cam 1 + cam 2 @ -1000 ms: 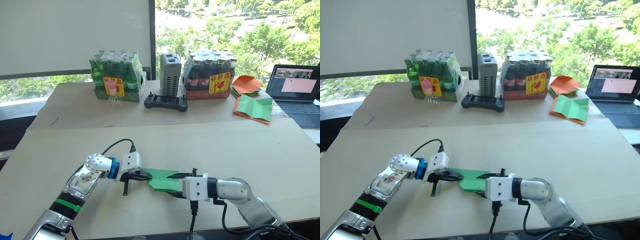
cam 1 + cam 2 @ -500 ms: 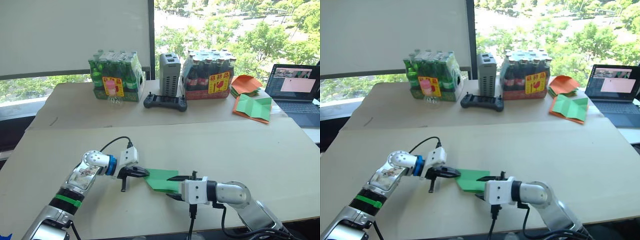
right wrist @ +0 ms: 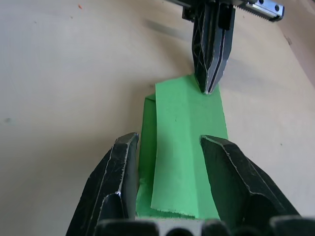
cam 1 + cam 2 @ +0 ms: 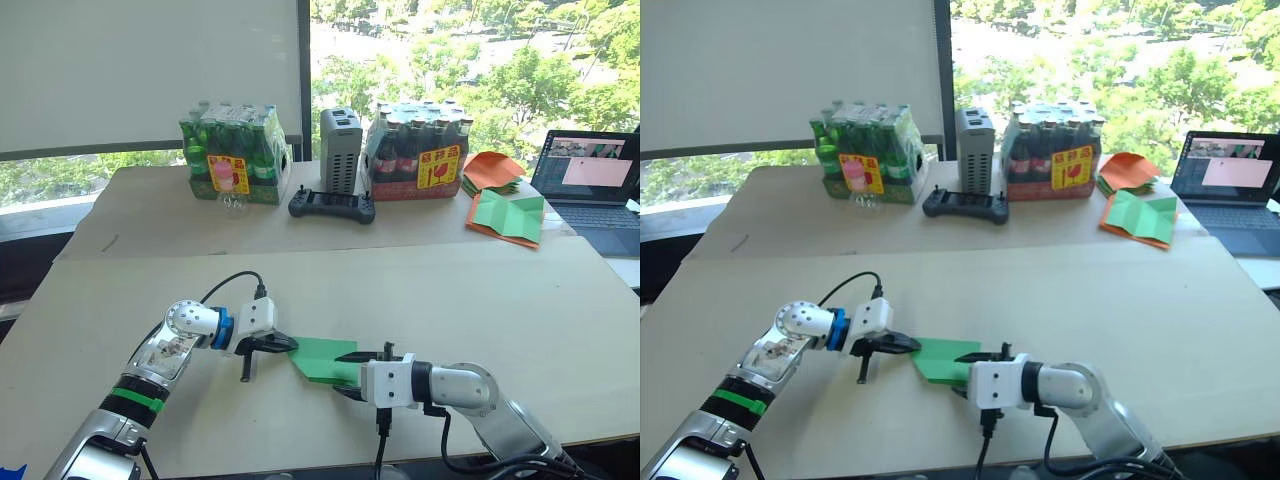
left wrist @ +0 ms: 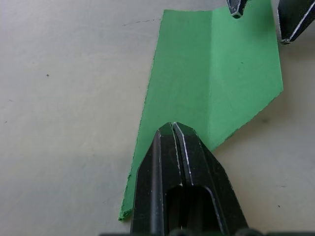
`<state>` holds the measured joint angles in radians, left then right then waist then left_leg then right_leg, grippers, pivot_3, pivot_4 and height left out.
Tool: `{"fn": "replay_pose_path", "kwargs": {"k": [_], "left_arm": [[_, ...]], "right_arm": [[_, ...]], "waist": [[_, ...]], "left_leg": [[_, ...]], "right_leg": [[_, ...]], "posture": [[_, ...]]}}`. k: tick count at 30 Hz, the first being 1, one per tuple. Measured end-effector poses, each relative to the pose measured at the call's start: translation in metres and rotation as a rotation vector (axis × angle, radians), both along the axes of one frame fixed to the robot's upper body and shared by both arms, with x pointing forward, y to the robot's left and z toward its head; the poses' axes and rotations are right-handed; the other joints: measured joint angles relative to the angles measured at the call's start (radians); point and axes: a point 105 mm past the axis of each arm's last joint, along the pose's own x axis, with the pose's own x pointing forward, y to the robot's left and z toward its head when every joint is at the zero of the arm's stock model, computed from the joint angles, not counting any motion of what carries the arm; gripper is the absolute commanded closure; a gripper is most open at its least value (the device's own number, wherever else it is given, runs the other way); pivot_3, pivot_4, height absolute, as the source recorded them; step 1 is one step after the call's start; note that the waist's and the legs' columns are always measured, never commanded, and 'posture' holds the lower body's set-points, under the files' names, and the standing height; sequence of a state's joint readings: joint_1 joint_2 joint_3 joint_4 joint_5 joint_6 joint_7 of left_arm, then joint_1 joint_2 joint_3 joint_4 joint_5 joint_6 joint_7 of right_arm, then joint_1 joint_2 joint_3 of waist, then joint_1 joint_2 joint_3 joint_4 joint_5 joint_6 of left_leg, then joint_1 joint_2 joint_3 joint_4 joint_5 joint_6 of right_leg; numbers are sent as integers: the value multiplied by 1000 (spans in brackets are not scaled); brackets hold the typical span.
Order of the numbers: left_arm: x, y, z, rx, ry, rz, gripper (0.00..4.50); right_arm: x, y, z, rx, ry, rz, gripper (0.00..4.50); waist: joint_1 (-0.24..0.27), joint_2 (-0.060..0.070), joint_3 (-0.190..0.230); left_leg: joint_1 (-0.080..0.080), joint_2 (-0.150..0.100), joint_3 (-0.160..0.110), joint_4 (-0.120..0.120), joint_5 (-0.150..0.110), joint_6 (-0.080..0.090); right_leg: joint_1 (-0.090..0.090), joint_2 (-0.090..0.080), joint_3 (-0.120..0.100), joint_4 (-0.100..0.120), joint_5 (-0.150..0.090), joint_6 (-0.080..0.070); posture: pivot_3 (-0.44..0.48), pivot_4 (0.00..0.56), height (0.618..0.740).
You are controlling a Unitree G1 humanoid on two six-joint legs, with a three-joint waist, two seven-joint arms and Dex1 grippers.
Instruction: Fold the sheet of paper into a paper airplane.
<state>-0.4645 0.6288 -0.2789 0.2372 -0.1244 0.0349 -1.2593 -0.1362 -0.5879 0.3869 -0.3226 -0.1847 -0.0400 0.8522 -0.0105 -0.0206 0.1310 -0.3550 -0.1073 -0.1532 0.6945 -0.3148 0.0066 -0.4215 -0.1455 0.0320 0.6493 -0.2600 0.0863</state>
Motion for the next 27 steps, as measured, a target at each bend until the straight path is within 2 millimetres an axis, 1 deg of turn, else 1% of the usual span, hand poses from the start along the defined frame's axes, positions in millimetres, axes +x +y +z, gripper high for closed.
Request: {"fn": "replay_pose_path", "kwargs": {"k": [2, 5, 9, 15, 19, 23, 27], "left_arm": [[0, 0, 0, 0, 2, 1, 4476], [0, 1, 0, 0, 2, 3, 4500], [-1, 1, 0, -2, 1, 5, 4500], [-2, 1, 0, -1, -4, 8, 4500], [-2, 3, 0, -2, -7, 17, 4500], [-3, 4, 0, 0, -9, 23, 4500], [-3, 4, 0, 0, -12, 23, 4500]], "right_arm": [[2, -2, -3, -5, 5, -14, 2237], [3, 0, -3, 8, 9, -18, 3064], [3, 3, 0, 32, 15, -18, 4423], [3, 3, 1, 38, 25, -14, 4469], [6, 5, 3, 43, 62, -19, 4469], [18, 9, 14, 44, 58, -24, 4469], [37, 10, 21, 45, 111, -56, 4469]], "waist": [[0, 0, 0], [-1, 0, 0], [-1, 0, 0], [-1, 0, 0], [-2, 0, 0], [-4, 0, 0], [-4, 0, 0]], "left_leg": [[0, 0, 0, 0, 0, 0], [0, 0, 0, 0, 0, 0], [0, 0, 0, 0, 0, 0], [0, 0, 0, 0, 0, 0], [0, 0, 0, 0, 0, 0], [1, 1, 0, -1, 0, 0], [0, 1, 0, -1, 0, 0]], "right_leg": [[0, 0, 0, 0, 0, 0], [0, 0, 0, 0, 0, 0], [0, 0, 0, 0, 0, 0], [0, 0, 0, 0, 0, 0], [0, 0, 0, 0, 0, 0], [0, 0, 0, 0, 0, 0], [-1, 0, 0, 0, 0, 0]], "posture": [[0, 150, 735], [0, 150, 735], [0, 150, 735], [0, 150, 735], [0, 150, 735], [0, 150, 735], [0, 150, 735]]}}
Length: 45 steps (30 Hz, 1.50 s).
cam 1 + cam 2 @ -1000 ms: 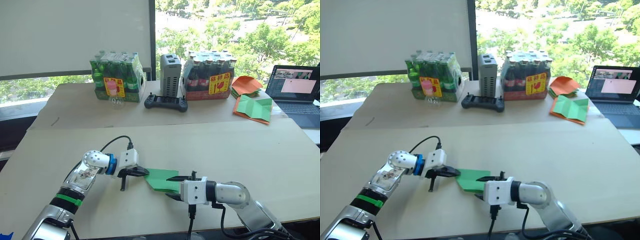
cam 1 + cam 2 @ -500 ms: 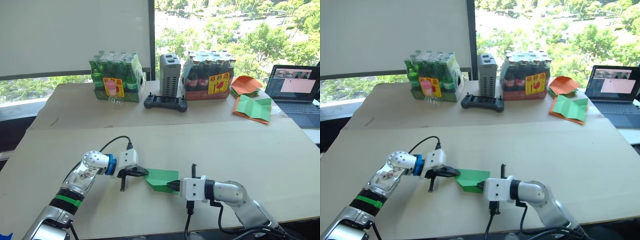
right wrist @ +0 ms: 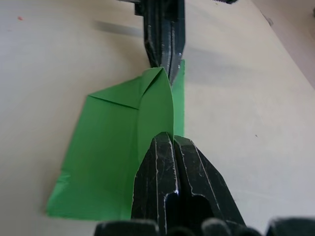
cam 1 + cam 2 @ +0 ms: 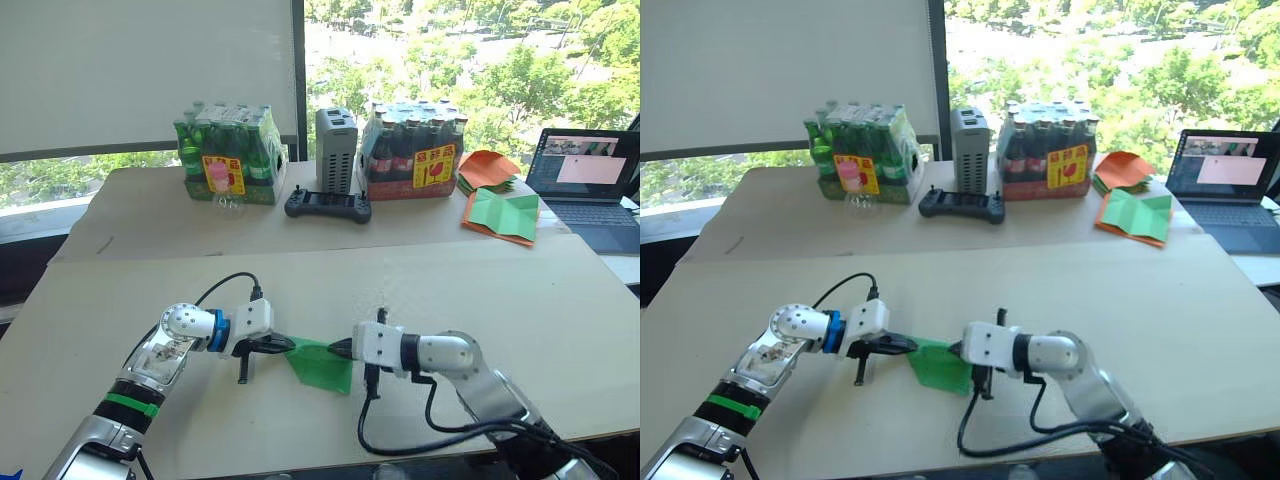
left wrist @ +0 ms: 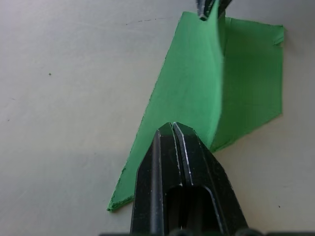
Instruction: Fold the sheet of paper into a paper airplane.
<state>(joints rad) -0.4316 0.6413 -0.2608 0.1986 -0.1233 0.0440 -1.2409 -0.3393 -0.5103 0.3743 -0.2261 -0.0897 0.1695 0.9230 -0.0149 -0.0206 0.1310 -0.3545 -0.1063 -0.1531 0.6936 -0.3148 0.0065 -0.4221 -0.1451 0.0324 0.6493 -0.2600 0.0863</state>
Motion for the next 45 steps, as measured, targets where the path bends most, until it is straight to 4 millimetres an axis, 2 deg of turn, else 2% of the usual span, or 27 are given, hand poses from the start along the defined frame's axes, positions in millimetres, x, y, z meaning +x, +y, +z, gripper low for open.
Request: {"fn": "replay_pose_path", "kwargs": {"k": [7, 19, 22, 25, 29, 37, 45], "left_arm": [[-1, -1, 0, 1, 0, 1, 4500], [0, -1, 5, -3, 12, 32, 4500], [2, 3, 15, -29, 22, 60, 4500], [2, 6, 33, -68, 19, 70, 4500], [-7, -2, 50, -127, 52, 29, 4500], [-15, -19, 27, -117, 95, -7, 4500], [-14, -19, 3, -54, 83, 1, 4500]], "right_arm": [[15, -5, -13, -43, 94, -30, 4469], [11, -4, -19, -30, 124, -35, 4469], [10, -3, -19, -23, 126, -32, 4469], [9, -2, -19, -20, 127, -30, 4469], [8, -2, -19, -20, 125, -34, 4469], [7, -1, -20, -19, 119, -35, 4469], [1, 0, -20, -5, 153, -47, 4469]], "waist": [[0, 0, 0], [0, 0, 0], [-1, 0, 0], [-2, 0, 0], [-2, 0, 0], [-1, 0, 0], [-1, 0, 0]], "left_leg": [[0, 0, 0, 0, 0, 0], [-1, 0, 0, 0, 0, 0], [-2, 0, 0, 0, 0, 0], [-2, 0, 0, 0, 0, 0], [-3, 0, -1, 0, 0, 0], [-3, 0, 0, 0, 0, 0], [-3, 0, 0, 0, 0, 0]], "right_leg": [[-1, 0, 0, 0, 0, 0], [-1, 0, 0, 0, 0, 0], [-2, 0, 0, 0, 0, 0], [-2, 0, 0, 0, 0, 0], [-2, 0, 0, 0, 0, 0], [-2, 0, 0, 0, 0, 0], [-3, 0, 0, -1, 0, 0]], "posture": [[0, 150, 735], [0, 150, 735], [0, 150, 735], [0, 150, 735], [0, 150, 735], [0, 150, 735], [0, 150, 735]]}}
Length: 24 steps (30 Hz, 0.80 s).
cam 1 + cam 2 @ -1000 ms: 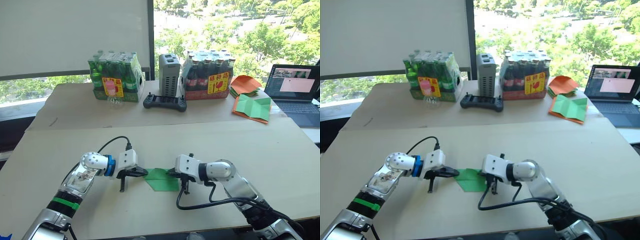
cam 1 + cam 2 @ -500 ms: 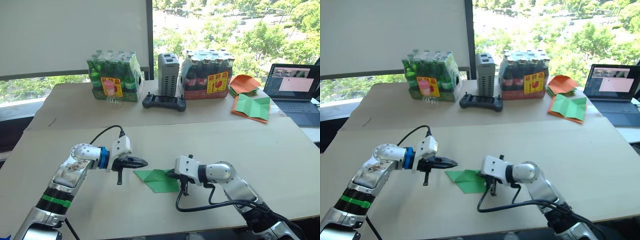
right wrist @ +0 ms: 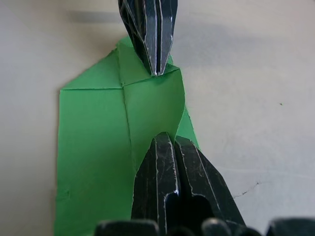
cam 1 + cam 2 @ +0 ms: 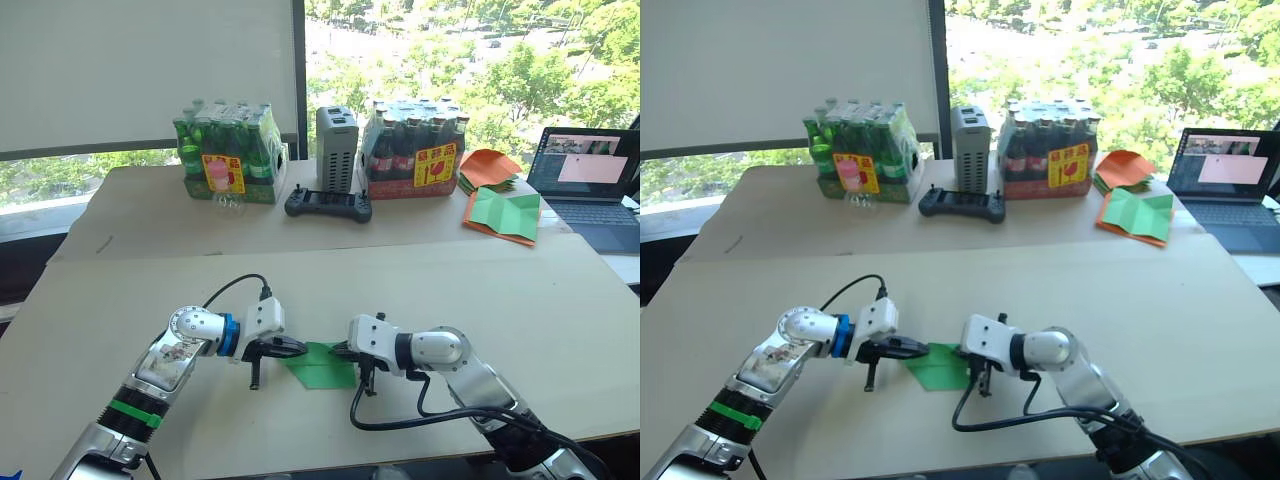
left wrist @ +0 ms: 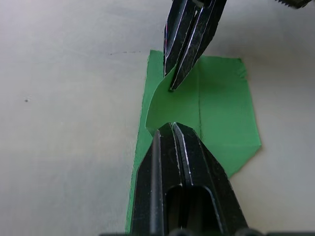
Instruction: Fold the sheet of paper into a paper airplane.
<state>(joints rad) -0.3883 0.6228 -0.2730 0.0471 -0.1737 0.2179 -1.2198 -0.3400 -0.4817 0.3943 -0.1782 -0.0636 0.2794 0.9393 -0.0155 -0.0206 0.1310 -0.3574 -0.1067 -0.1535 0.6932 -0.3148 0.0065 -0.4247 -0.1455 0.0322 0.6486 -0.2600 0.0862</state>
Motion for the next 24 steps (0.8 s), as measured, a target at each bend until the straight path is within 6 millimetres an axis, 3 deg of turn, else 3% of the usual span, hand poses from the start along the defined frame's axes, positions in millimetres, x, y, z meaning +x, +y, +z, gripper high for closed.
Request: {"fn": "replay_pose_path", "kwargs": {"k": [1, 6, 12, 15, 19, 24], "left_arm": [[-1, 0, -3, 8, 2, -2, 4500], [-1, 0, -3, 10, -16, -11, 4500], [-1, 1, -3, 11, -21, -4, 4500], [-1, 1, -4, 11, -22, -2, 4500], [0, 1, -4, 12, -22, -1, 4500], [0, 2, -3, 14, -23, 1, 4500]], "right_arm": [[1, 0, 1, 13, 12, -17, 3864], [6, 7, 9, 75, 21, -53, 2186], [-3, 10, 40, 172, -31, -36, 2186], [-17, 15, 51, 201, -60, 7, 3022], [-25, 15, 39, 167, -20, 14, 4393], [-16, 20, 16, 134, 18, -40, 4474]], "waist": [[0, 0, 0], [1, 0, 0], [1, 0, 0], [2, 0, 0], [2, 0, 0], [2, 0, 0]], "left_leg": [[0, 0, 0, 0, 0, 0], [0, 0, 0, 0, 0, 0], [-1, 0, 0, 0, 0, 0], [-1, 0, 0, 0, 0, 0], [-1, 0, 0, 0, 0, 0], [0, 0, 0, 0, 0, 0]], "right_leg": [[0, 0, 0, 0, 0, 0], [0, 0, 0, 0, 0, 0], [0, 0, 0, 0, 0, 0], [0, 0, 0, 0, 0, 0], [0, 0, 0, 0, 0, 0], [0, 0, 0, 0, 0, 0]], "posture": [[0, 150, 735], [0, 150, 735], [0, 150, 735], [0, 150, 735], [0, 150, 735], [0, 150, 735]]}}
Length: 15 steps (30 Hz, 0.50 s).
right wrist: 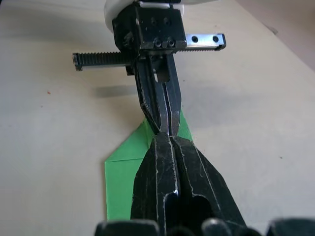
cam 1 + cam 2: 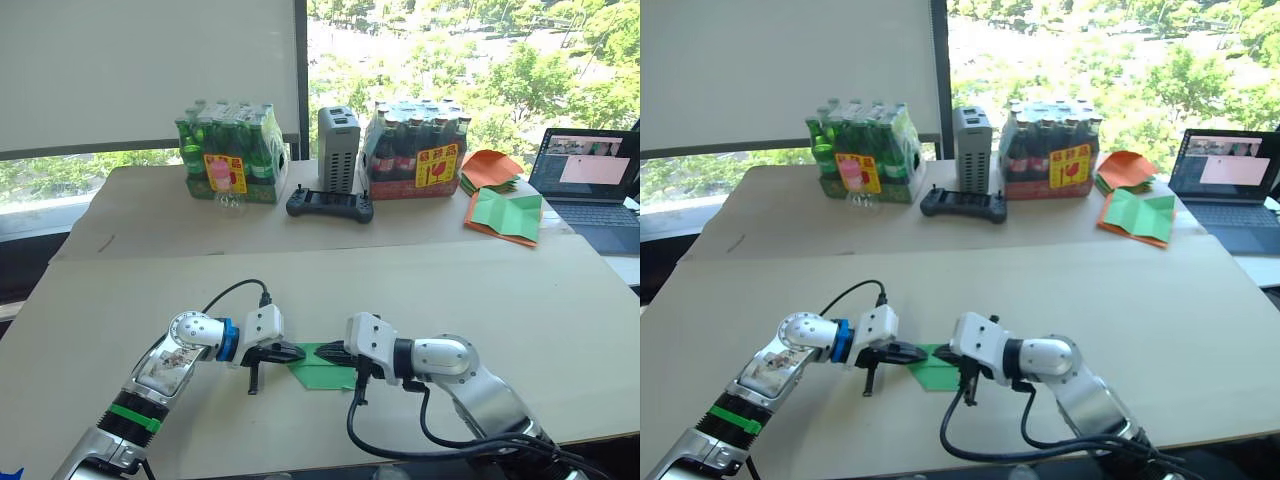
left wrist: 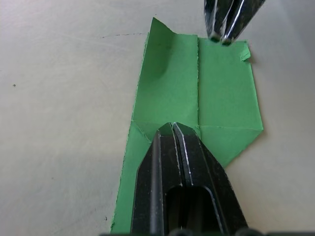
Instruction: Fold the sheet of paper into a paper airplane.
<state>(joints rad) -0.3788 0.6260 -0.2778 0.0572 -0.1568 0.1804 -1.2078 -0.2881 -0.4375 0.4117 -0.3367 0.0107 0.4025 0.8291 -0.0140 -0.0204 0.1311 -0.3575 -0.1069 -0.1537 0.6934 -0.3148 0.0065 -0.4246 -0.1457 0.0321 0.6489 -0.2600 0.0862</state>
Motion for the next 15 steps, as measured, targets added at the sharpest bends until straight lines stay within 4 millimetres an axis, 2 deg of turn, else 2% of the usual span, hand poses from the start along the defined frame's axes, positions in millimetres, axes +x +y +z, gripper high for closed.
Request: {"fn": "replay_pose_path", "kwargs": {"k": [2, 4, 15], "left_arm": [[0, 0, 0, 0, -2, 0, 4500], [0, 0, 0, 0, -3, 2, 4500], [2, 0, 0, 7, -13, 12, 4500]], "right_arm": [[2, 0, -16, -18, 40, -24, 4474], [-4, 3, -22, -21, 61, -11, 4474], [-6, 2, -26, -41, 56, 0, 4474]], "waist": [[1, 0, 0], [1, 0, 0], [1, 0, 0]], "left_leg": [[-1, 0, 0, 0, 0, 0], [-1, 0, 0, 0, 0, 0], [0, 0, 0, 0, 0, 0]], "right_leg": [[-1, 0, 0, 0, 0, 0], [-1, 0, 0, 0, 0, 0], [0, 0, 0, 0, 0, 0]], "posture": [[0, 150, 735], [0, 150, 735], [0, 150, 735]]}}
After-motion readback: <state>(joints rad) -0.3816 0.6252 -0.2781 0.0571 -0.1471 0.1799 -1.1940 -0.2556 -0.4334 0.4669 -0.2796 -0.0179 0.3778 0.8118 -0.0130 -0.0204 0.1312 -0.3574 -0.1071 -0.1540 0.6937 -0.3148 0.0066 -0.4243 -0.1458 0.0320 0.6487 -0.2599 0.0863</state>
